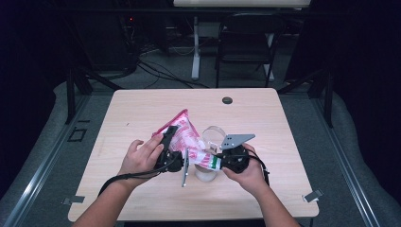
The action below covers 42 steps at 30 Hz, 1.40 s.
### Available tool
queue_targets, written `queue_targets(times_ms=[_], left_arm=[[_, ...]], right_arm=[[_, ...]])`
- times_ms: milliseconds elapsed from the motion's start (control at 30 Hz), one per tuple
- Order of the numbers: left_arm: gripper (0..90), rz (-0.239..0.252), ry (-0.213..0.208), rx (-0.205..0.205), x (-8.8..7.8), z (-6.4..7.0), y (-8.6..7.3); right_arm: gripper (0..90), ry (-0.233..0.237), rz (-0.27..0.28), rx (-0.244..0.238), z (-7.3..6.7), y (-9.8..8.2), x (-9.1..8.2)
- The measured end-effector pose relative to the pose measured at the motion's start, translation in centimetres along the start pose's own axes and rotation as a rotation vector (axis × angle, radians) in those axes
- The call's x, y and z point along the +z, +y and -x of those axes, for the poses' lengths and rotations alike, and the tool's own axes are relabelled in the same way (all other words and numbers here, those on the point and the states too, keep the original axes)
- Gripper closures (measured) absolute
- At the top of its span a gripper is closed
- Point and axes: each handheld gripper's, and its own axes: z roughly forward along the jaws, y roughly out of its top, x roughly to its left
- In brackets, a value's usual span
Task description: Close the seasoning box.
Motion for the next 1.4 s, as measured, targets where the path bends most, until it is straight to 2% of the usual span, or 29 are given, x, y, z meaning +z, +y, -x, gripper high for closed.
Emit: queue_targets(times_ms=[367,1400], left_arm=[[62.1,0.005,0.004,-0.001,0.0,-0.13,0.03],[62.4,0.015,0.018,-0.006,0.27,-0.42,0.04]], right_arm=[[90.0,-0.001,0.001,0.013,0.04,0.0,-0.01],[90.0,0.013,-0.011,0.0,-0.09,0.02,0.14]])
